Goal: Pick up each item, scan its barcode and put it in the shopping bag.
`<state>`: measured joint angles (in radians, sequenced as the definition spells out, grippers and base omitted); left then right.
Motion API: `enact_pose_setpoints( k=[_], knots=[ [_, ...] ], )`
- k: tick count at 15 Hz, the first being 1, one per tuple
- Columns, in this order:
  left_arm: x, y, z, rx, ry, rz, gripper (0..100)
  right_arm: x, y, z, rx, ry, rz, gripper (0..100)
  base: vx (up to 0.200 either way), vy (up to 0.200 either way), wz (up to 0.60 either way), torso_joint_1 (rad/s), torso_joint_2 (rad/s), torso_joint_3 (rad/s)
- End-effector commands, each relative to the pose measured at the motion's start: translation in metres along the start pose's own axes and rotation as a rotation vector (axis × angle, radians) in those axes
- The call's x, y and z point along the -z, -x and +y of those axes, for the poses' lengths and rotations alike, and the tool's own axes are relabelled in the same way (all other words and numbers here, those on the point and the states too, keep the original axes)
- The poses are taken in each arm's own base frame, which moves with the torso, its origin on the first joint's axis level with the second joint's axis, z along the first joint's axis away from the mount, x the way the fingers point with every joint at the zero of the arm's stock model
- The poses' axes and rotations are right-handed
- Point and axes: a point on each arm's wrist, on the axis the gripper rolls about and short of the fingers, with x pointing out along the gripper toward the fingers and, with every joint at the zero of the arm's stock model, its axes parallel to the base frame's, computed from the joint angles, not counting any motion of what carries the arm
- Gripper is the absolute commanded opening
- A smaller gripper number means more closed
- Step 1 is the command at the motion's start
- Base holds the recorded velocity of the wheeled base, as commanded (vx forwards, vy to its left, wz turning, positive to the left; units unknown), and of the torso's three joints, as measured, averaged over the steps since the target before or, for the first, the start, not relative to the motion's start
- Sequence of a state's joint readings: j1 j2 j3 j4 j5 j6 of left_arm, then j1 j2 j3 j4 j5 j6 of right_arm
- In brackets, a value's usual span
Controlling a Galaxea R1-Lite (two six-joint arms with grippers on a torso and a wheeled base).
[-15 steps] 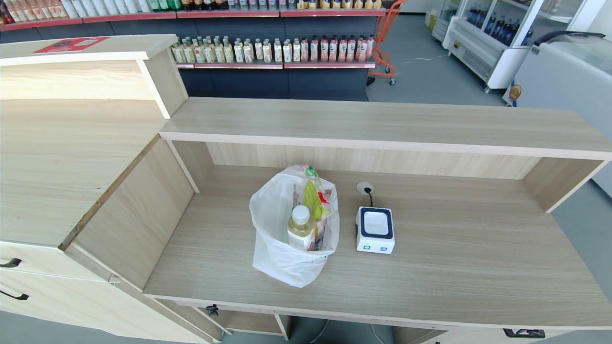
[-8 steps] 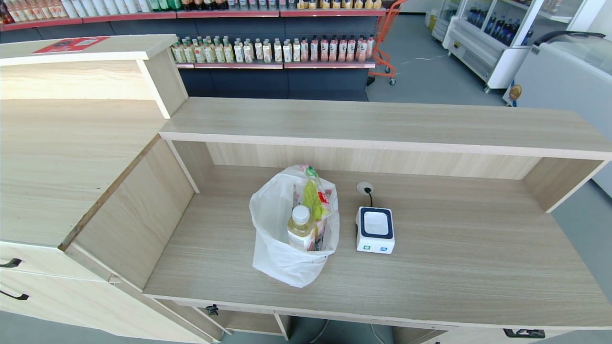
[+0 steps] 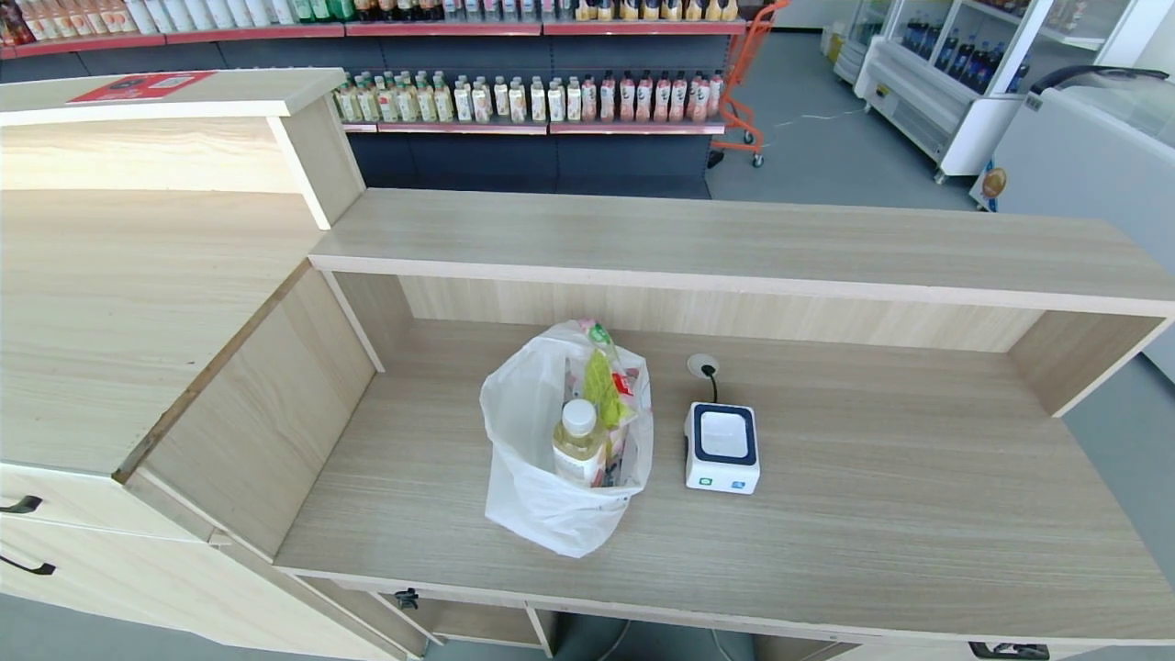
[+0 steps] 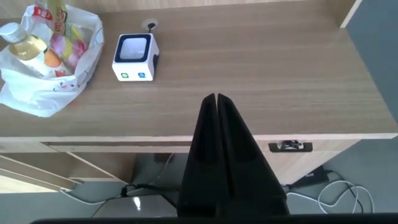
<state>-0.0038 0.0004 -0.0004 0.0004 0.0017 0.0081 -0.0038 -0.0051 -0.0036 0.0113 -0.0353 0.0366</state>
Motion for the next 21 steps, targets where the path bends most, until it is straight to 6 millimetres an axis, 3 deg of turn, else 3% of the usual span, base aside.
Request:
enact_pose_setpoints(
  k=[1, 6, 9, 12, 21],
  knots=[
    [-0.0003, 0.0001, 0.0000, -0.001, -0.001, -0.002, 100, 0.0001, -0.0004, 0.0000, -0.001, 0.000, 0.007, 0, 0.000, -0.200, 0.00, 0.012, -0.01, 0.007],
    [0.0001, 0.0000, 0.0000, -0.001, 0.000, 0.000, 100, 0.0001, -0.0004, 0.0000, -0.001, 0.000, 0.007, 0, 0.000, -0.200, 0.00, 0.005, 0.00, 0.002],
    [0.0001, 0.0000, 0.0000, -0.001, 0.005, 0.000, 100, 0.0001, -0.0004, 0.0000, -0.001, 0.000, 0.007, 0, 0.000, 0.000, 0.00, 0.000, 0.00, 0.000],
    [0.0000, -0.0003, 0.0000, -0.001, 0.002, 0.004, 100, 0.0001, -0.0004, 0.0000, -0.001, 0.000, 0.007, 0, 0.200, 0.000, 0.00, 0.001, -0.01, 0.004],
    [0.0001, 0.0000, 0.0000, -0.001, 0.003, 0.000, 100, 0.0001, -0.0004, 0.0000, -0.001, 0.000, 0.007, 0, 0.000, 0.000, 0.00, 0.000, 0.00, 0.000]
  ],
)
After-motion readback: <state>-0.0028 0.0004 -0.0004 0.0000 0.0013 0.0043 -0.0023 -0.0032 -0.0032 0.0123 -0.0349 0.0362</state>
